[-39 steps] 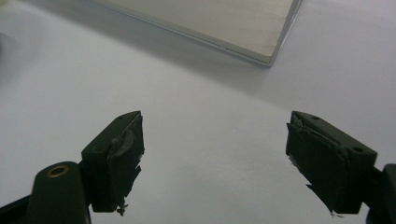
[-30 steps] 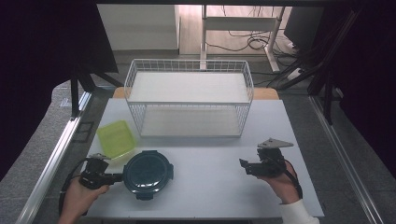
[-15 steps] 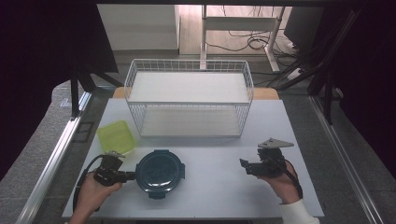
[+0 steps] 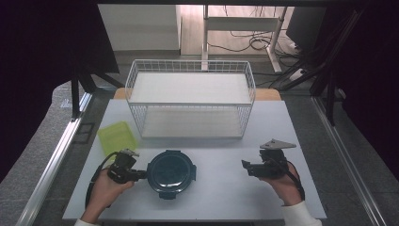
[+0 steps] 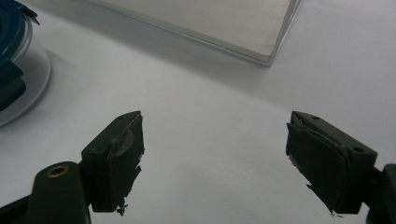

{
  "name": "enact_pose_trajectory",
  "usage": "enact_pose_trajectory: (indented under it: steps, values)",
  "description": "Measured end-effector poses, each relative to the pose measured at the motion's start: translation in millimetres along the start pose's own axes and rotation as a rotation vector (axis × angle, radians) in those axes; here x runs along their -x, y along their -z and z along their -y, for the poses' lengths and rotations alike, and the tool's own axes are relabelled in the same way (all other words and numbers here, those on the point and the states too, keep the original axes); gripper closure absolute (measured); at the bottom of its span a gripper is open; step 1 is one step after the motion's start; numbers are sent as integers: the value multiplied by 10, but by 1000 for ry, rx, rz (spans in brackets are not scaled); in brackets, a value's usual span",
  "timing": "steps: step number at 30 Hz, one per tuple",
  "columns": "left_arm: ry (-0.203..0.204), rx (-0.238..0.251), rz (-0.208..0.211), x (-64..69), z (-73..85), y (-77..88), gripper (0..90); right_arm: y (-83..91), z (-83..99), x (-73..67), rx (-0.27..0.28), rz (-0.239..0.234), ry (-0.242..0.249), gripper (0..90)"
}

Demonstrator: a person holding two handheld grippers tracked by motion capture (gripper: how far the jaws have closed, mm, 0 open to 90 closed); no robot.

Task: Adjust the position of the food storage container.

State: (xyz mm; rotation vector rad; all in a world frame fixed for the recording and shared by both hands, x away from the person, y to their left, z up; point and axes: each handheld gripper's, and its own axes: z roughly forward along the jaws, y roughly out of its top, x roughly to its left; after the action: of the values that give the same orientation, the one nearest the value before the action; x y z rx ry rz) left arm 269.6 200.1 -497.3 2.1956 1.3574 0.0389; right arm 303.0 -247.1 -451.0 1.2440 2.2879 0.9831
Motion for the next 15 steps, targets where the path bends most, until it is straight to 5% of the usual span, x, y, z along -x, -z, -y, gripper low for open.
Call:
enact_pose_trajectory:
  steps: [15]
  values:
    - [-92,-28,7,339,-228,-177,900,23,-6,12,4,0,0,193]
